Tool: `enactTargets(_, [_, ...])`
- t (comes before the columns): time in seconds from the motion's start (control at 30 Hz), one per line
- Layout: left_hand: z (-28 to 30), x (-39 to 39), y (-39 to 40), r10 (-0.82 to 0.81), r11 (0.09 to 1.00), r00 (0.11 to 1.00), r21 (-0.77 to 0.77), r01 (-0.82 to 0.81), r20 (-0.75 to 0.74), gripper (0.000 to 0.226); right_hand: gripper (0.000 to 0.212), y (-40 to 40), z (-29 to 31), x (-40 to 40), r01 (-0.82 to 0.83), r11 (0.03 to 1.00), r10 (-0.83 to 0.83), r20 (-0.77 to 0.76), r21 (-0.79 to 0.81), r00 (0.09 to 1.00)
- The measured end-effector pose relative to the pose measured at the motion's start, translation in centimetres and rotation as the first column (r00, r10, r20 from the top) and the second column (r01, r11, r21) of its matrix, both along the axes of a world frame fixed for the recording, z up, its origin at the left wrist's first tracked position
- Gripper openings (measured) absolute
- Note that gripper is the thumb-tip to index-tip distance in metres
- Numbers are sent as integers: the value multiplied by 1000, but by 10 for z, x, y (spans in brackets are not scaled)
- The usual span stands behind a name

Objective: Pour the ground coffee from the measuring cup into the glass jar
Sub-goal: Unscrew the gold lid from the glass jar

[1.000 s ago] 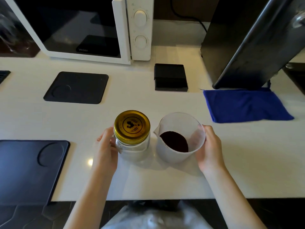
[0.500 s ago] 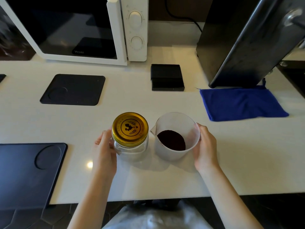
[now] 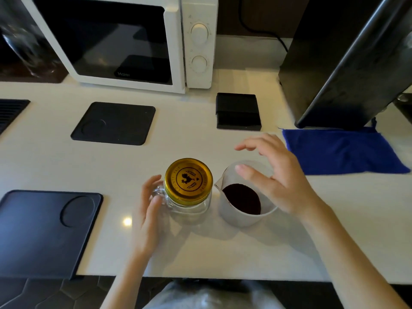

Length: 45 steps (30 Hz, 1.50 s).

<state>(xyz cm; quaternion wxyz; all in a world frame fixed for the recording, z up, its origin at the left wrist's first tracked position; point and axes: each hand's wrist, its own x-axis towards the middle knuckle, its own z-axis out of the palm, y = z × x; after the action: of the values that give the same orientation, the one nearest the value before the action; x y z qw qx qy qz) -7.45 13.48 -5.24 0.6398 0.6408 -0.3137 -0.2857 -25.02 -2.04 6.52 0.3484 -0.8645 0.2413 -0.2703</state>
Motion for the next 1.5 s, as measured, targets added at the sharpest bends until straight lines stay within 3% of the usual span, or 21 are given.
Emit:
enactTargets(0.2, [6, 3, 9, -75, 996, 994, 64, 70, 82, 92, 82, 17, 11, 40, -354, 923, 293, -321, -149, 901])
enactTargets(0.4, [10, -7, 8, -129, 986, 979, 124, 109, 161, 107, 73, 20, 8, 56, -391, 881, 292, -344, -268, 893])
enactTargets(0.5, [10, -6, 8, -107, 988, 978, 127, 85, 181, 102, 72, 11, 18, 53, -379, 921, 341, -280, -91, 897])
enactTargets(0.6, [12, -7, 7, -78, 990, 976, 133, 51, 202, 94, 58, -12, 24, 50, -307, 944, 324, -164, 120, 932])
enactTargets(0.7, [11, -7, 6, -67, 990, 978, 133, 41, 198, 90, 53, -47, 14, 49, -191, 905, 254, -123, 380, 959])
enactTargets(0.9, [12, -8, 7, -62, 989, 979, 142, 34, 197, 87, 63, -84, -41, 48, -56, 862, 179, -199, 504, 964])
enactTargets(1.07, [9, -7, 7, -53, 987, 979, 159, 22, 197, 77, 69, -79, -80, 47, 31, 902, 46, -168, 431, 985])
enactTargets(1.2, [10, -6, 8, -59, 988, 973, 151, 26, 222, 79, 81, -84, -92, 48, -19, 983, 72, -289, 183, 955])
enactTargets(1.3, [10, -5, 9, -70, 988, 970, 150, 36, 232, 79, 79, -88, -101, 49, -87, 995, 97, -370, 44, 924])
enactTargets(1.4, [12, -6, 8, -77, 988, 967, 148, 41, 244, 79, 78, -89, -102, 50, -83, 996, 94, -393, 45, 915])
enactTargets(1.5, [11, -5, 8, -80, 989, 969, 138, 48, 232, 81, 83, -86, -87, 47, -74, 986, 127, -379, 151, 917])
